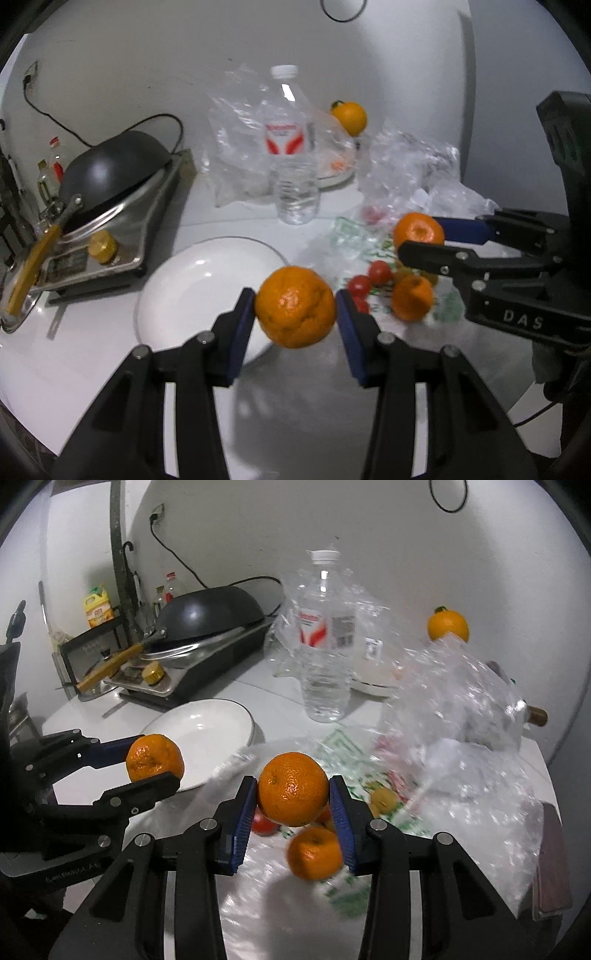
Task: Organize fruits
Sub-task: 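Carry both tangerines over the white plate and open both tools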
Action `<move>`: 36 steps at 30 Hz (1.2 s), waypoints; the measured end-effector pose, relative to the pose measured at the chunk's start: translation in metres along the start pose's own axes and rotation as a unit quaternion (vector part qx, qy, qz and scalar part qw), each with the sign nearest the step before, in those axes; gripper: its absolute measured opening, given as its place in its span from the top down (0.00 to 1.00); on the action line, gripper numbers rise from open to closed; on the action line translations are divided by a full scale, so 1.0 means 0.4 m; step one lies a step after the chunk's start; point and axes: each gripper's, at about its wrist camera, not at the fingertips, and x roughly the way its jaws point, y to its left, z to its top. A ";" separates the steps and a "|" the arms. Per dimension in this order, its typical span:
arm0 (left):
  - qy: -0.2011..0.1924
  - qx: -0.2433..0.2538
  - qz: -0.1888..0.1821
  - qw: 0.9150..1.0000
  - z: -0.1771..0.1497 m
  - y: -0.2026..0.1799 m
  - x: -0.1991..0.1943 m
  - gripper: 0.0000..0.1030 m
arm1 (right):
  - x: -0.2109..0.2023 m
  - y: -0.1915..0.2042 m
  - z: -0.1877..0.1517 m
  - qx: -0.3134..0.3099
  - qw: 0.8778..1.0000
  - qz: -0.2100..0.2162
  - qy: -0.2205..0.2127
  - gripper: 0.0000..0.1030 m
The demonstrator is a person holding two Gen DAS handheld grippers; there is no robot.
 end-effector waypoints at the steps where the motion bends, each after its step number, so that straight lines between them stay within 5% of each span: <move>1: -0.001 -0.002 0.003 1.000 -0.002 0.011 0.000 0.56 | 0.005 0.009 0.005 -0.002 1.000 0.001 0.000 0.59; 21: 0.033 -0.043 0.052 0.997 -0.064 0.253 0.115 0.56 | 0.195 0.204 0.127 -0.052 0.998 0.028 0.038 0.59; 36: 0.049 -0.046 0.014 0.998 -0.072 0.312 0.165 0.55 | 0.333 0.269 0.180 -0.033 0.994 0.066 0.079 0.59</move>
